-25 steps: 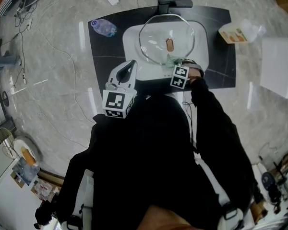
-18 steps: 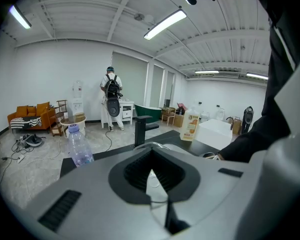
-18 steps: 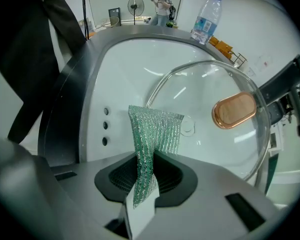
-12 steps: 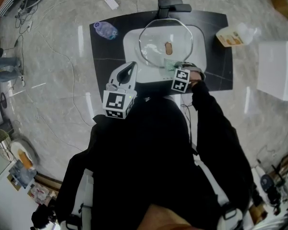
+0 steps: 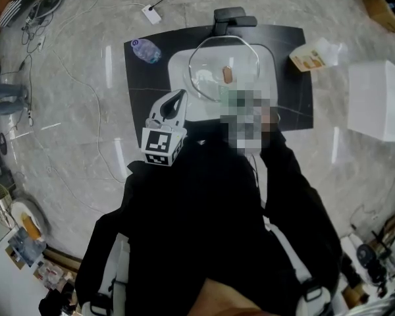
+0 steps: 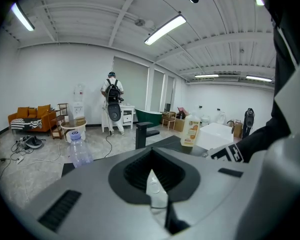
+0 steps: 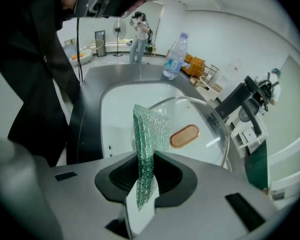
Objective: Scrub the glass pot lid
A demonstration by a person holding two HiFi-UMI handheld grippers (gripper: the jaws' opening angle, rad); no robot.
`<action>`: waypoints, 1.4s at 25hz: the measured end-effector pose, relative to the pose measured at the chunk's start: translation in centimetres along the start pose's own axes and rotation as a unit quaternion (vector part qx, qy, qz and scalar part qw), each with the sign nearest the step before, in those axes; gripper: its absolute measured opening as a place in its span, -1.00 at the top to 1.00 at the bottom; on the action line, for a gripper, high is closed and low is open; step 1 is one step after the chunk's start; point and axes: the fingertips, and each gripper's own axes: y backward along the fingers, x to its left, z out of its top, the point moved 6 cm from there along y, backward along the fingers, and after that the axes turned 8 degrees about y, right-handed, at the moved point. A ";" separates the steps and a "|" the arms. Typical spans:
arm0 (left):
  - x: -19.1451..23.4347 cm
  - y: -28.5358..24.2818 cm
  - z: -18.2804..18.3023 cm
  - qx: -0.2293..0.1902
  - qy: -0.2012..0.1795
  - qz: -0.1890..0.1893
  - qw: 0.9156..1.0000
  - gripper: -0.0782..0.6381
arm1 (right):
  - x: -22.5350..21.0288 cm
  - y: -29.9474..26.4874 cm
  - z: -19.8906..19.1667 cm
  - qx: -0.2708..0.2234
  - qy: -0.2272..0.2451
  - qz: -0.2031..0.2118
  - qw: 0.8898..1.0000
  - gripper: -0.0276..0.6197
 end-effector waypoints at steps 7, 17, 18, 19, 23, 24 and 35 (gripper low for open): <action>-0.6 -0.4 1.0 -0.014 -0.002 -0.004 1.000 0.77 | -2.6 5.3 1.8 -0.094 -0.144 -0.063 0.983 0.70; -0.7 -0.6 2.9 -0.038 -0.009 0.001 0.999 0.77 | -7.2 14.0 5.5 -0.280 -0.296 -0.174 0.896 0.70; -0.7 -0.5 3.1 -0.040 -0.010 0.002 0.999 0.77 | -7.6 14.8 6.0 -0.290 -0.300 -0.187 0.889 0.70; -0.7 -0.4 3.3 -0.042 -0.010 0.003 0.999 0.77 | -7.9 15.6 6.4 -0.299 -0.304 -0.199 0.882 0.70; -0.7 -0.1 4.2 -0.052 -0.007 0.005 0.999 0.77 | -8.8 18.1 7.9 -0.343 -0.332 -0.226 0.849 0.70; -0.6 -0.1 4.4 -0.055 -0.007 0.005 0.998 0.77 | -9.0 18.6 8.2 -0.351 -0.336 -0.231 0.843 0.70; -0.6 -0.3 5.8 -0.060 -0.018 -0.004 0.998 0.77 | -9.6 22.1 8.9 -0.390 -0.351 -0.266 0.809 0.70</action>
